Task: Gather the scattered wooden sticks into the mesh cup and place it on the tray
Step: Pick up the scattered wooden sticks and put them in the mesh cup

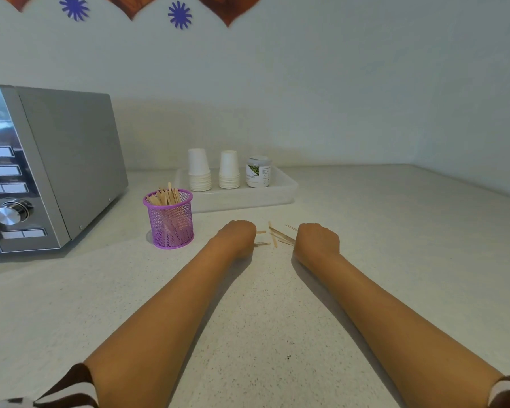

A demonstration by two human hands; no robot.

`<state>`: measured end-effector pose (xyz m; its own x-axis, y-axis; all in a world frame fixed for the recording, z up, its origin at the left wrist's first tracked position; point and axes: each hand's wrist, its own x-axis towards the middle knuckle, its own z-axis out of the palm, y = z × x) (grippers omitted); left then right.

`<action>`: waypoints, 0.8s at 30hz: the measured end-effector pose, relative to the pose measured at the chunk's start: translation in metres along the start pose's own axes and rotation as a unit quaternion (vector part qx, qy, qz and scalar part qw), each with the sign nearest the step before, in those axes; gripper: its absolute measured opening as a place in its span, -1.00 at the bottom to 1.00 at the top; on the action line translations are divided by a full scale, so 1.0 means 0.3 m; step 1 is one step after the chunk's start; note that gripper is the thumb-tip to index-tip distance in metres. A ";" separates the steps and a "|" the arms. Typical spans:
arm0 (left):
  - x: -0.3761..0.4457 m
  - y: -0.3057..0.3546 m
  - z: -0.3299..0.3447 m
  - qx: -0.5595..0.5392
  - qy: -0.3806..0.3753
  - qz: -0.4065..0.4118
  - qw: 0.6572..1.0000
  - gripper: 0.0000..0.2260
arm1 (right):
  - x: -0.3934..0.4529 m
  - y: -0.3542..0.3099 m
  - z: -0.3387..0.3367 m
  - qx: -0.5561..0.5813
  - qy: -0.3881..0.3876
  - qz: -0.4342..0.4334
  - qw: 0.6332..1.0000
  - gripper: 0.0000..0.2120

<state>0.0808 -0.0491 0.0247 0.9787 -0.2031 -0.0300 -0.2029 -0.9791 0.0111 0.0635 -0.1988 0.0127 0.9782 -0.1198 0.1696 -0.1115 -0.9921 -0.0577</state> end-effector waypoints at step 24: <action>-0.048 -0.105 -0.237 -0.776 0.161 -0.068 0.606 -0.71 | 0.000 -0.025 -0.090 0.655 0.021 0.084 0.751 -0.81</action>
<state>0.0755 -0.0149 0.0957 0.9890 0.1356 0.0586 -0.0911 0.2476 0.9646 0.0595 -0.1924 0.0396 0.9601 -0.2675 0.0819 0.0630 -0.0787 -0.9949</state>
